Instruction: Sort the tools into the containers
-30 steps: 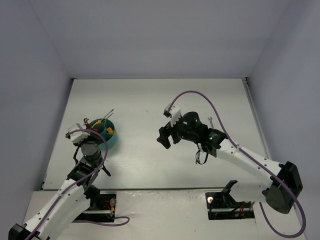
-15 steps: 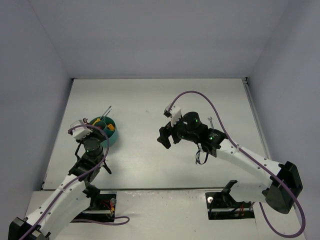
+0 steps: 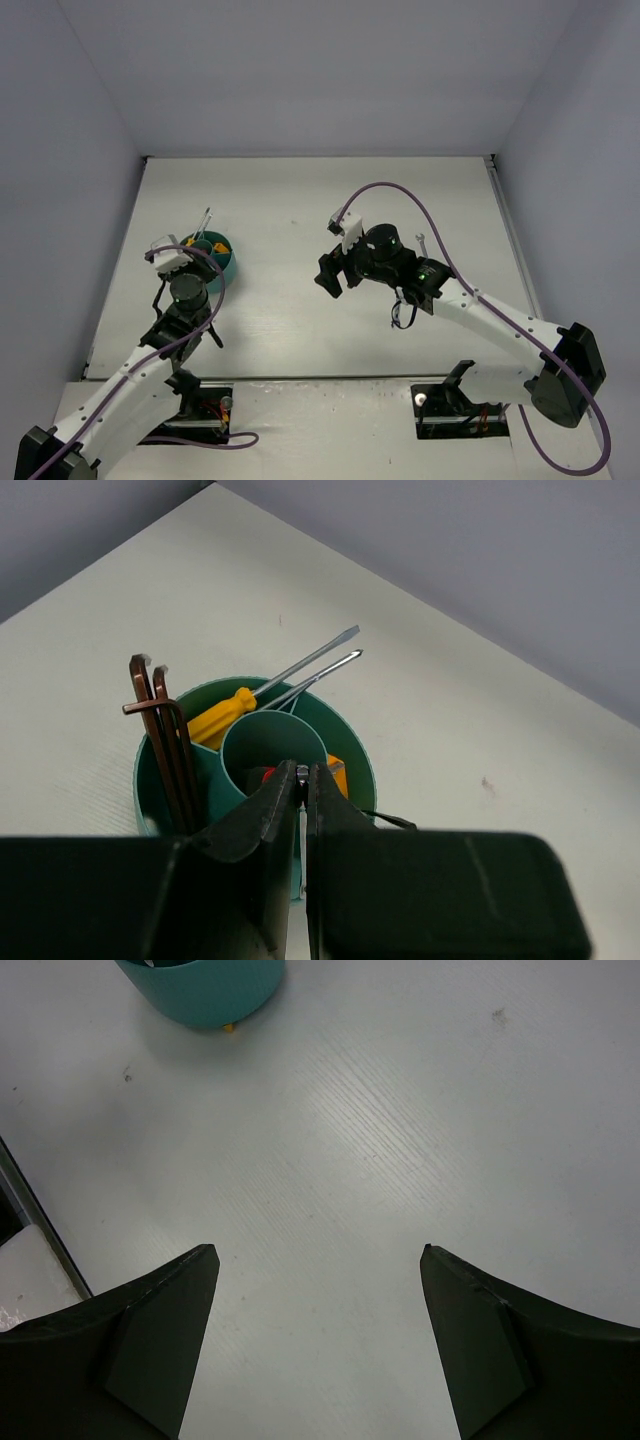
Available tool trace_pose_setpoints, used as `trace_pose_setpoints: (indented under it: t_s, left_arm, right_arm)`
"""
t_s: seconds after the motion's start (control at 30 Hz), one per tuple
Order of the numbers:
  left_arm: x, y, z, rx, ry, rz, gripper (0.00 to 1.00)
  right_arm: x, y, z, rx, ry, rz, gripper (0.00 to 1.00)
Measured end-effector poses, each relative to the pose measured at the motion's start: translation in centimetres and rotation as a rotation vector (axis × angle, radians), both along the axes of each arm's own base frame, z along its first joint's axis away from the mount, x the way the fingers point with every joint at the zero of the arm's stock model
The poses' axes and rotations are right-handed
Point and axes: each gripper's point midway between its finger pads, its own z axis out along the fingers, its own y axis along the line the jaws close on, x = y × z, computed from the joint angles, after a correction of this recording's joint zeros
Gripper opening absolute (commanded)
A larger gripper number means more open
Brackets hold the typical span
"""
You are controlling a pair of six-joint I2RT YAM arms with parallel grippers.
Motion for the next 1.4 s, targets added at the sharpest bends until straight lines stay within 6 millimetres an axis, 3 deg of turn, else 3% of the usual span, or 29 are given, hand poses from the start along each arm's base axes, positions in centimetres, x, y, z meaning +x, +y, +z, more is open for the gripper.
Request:
trace_pose_setpoints:
  t_s: [0.2,0.4,0.7,1.1,1.4]
  left_arm:
    - [0.3,-0.8,0.0,0.120,0.037,-0.065,0.01]
    - [1.8,-3.2,0.7,0.236,0.089,-0.171,0.01]
    - [3.6,-5.4,0.8,0.324,0.138,-0.271,0.01]
    - [3.7,-5.5,1.0,0.330,0.149,-0.272,0.01]
    - [3.3,-5.4,3.5,0.320,0.121,-0.277,0.01]
  right_arm:
    - [0.0,0.0,0.0,0.001,-0.002,0.000,0.79]
    - [0.1,0.1,0.1,0.004,-0.004,0.000,0.79]
    - [-0.1,-0.1,0.1,0.005,-0.005,0.000,0.79]
    - [-0.1,-0.1,0.4,0.012,-0.009,-0.001,0.79]
    - [-0.1,-0.1,0.4,0.012,-0.009,-0.001,0.80]
